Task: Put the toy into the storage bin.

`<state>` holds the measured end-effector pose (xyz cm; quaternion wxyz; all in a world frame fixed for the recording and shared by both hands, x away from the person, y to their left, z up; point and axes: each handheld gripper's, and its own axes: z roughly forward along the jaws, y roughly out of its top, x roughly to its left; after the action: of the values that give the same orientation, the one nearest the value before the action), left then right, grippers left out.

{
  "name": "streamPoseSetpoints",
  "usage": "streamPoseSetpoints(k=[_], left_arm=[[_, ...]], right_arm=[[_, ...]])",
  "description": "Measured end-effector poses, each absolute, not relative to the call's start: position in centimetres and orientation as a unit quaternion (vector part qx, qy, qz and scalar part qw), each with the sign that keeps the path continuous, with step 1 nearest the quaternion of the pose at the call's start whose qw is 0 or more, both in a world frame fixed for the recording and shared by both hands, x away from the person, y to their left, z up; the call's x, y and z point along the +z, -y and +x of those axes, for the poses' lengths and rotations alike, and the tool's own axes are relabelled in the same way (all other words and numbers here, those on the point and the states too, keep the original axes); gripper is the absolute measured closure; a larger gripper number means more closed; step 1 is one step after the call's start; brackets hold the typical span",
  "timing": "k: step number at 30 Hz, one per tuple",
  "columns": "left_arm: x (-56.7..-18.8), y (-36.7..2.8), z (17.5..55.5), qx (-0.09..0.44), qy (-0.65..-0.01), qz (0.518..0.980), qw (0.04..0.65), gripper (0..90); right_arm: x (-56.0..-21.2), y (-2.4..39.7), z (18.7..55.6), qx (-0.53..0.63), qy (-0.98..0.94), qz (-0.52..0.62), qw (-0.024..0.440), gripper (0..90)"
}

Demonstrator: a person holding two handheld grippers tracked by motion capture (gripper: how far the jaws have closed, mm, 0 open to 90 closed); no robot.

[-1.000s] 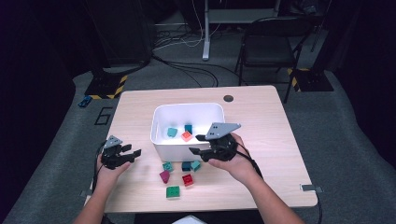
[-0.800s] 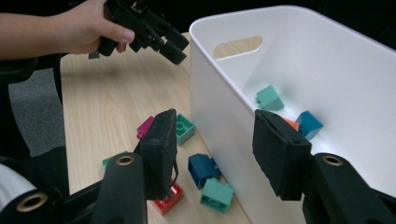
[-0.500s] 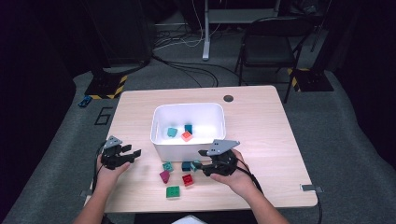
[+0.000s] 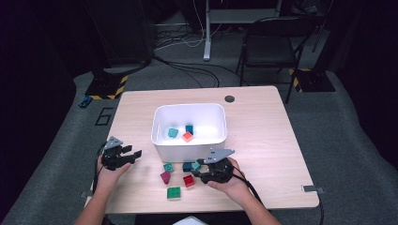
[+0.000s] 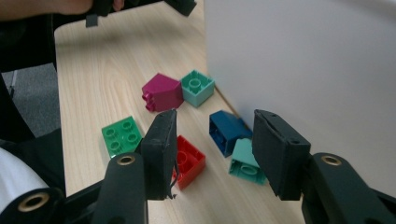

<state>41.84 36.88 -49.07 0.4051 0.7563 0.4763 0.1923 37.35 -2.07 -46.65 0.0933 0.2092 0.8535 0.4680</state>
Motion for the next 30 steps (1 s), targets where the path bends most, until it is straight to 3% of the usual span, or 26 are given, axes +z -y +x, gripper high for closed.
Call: streamPoseSetpoints(k=[15,30], left_arm=[[-49.0,-37.1,41.8,0.194,-0.475,0.755,0.409,42.2],[-49.0,-37.1,41.8,0.192,-0.475,0.757,0.406,42.1]], right_arm=[[-49.9,-0.1,36.5,0.448,-0.865,0.213,0.075,48.3],[-51.3,-2.3,35.7,0.435,-0.868,0.214,0.103,44.5]])
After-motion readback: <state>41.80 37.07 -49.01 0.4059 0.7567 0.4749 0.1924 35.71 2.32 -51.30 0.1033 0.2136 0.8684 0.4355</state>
